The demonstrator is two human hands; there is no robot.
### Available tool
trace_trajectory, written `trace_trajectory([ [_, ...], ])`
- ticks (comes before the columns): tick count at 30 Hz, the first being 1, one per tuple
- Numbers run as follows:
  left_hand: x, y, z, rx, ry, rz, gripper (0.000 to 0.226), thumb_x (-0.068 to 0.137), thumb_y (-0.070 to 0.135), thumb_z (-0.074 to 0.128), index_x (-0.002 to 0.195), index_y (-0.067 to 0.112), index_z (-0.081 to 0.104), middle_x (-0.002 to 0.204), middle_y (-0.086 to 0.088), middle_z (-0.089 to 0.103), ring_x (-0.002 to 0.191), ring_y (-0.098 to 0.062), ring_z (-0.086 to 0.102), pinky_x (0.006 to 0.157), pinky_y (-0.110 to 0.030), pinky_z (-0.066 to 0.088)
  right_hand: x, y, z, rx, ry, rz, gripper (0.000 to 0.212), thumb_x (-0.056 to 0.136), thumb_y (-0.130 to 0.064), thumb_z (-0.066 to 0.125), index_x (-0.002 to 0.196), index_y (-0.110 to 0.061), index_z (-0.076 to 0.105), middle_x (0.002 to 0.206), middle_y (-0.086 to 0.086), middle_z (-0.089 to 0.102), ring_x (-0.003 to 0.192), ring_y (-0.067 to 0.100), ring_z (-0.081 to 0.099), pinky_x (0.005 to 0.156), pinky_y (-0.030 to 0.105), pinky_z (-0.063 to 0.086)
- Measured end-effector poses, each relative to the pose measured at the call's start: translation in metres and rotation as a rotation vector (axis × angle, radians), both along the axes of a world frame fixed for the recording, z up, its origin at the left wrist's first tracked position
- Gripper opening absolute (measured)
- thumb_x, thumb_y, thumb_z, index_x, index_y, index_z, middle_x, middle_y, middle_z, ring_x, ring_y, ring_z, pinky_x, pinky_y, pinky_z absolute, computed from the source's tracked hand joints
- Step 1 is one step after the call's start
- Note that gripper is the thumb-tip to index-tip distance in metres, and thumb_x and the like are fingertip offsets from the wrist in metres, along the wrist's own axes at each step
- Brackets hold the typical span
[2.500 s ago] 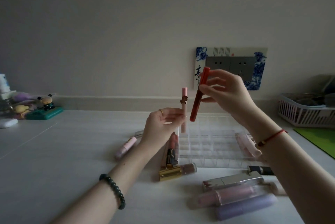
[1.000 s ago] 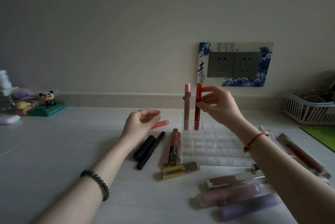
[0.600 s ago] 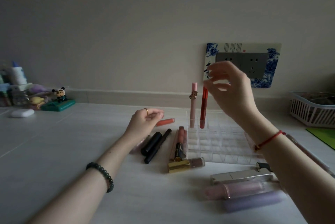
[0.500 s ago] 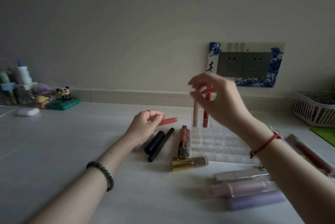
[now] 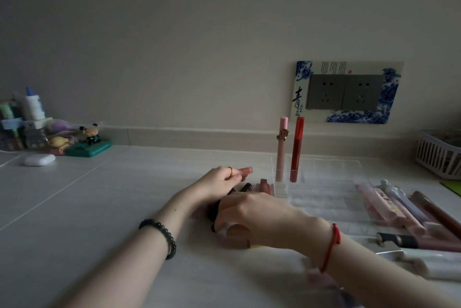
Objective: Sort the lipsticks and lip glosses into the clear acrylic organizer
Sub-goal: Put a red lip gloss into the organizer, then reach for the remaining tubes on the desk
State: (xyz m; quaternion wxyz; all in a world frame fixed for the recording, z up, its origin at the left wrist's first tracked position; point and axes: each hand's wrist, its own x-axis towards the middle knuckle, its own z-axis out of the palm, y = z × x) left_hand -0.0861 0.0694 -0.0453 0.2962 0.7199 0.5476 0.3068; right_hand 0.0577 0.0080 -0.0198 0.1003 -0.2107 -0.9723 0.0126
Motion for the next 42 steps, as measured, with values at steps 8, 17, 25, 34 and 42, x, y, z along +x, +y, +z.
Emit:
trace_trajectory([
  [8, 0.0, 0.009, 0.0, 0.006, 0.213, -0.092, 0.031, 0.095, 0.019, 0.04, 0.122, 0.019, 0.055, 0.14, 0.011, 0.044, 0.125, -0.006, 0.041, 0.106, -0.021, 0.028, -0.006, 0.002, -0.002, -0.025, -0.087, -0.068, 0.032, 0.085, -0.01, 0.05, 0.114, -0.022, 0.058, 0.111, 0.001, 0.06, 0.096, 0.023, 0.059, 0.086, 0.038, 0.044],
  [17, 0.001, 0.002, 0.001, -0.018, 0.204, -0.076, 0.031, 0.089, 0.024, 0.051, 0.118, 0.03, 0.057, 0.129, 0.015, 0.053, 0.105, -0.008, 0.056, 0.095, -0.021, 0.039, -0.009, 0.008, -0.008, 0.092, -0.056, -0.121, 0.035, 0.089, -0.016, 0.048, 0.124, -0.022, 0.047, 0.121, 0.003, 0.053, 0.107, 0.018, 0.051, 0.086, 0.029, 0.032],
  [25, 0.003, 0.0, 0.004, -0.044, 0.095, -0.061, 0.039, 0.08, 0.009, 0.056, 0.113, 0.028, 0.061, 0.099, 0.026, 0.053, 0.082, 0.002, 0.055, 0.061, 0.005, 0.036, -0.007, 0.008, -0.003, 0.046, -0.037, -0.068, 0.032, 0.086, -0.023, 0.053, 0.118, -0.021, 0.054, 0.122, 0.005, 0.051, 0.111, 0.024, 0.049, 0.089, 0.035, 0.04],
  [34, -0.001, -0.003, 0.001, 0.008, 0.033, -0.077, 0.02, 0.082, 0.024, 0.063, 0.101, 0.03, 0.066, 0.091, 0.041, 0.048, 0.074, 0.03, 0.048, 0.066, 0.007, 0.035, -0.008, 0.007, -0.007, 0.141, -0.017, 0.03, 0.026, 0.086, -0.011, 0.05, 0.11, -0.015, 0.058, 0.111, 0.009, 0.061, 0.103, 0.027, 0.054, 0.086, 0.034, 0.039],
  [42, 0.001, -0.018, 0.017, -0.054, -0.243, -0.088, 0.02, 0.09, 0.001, 0.044, 0.09, 0.013, 0.059, 0.069, 0.005, 0.061, 0.055, 0.011, 0.059, 0.057, -0.011, 0.047, 0.014, 0.008, 0.039, -0.071, 0.437, -0.052, 0.023, 0.086, -0.012, 0.052, 0.108, -0.012, 0.057, 0.099, 0.001, 0.064, 0.083, 0.004, 0.055, 0.079, 0.016, 0.048],
])
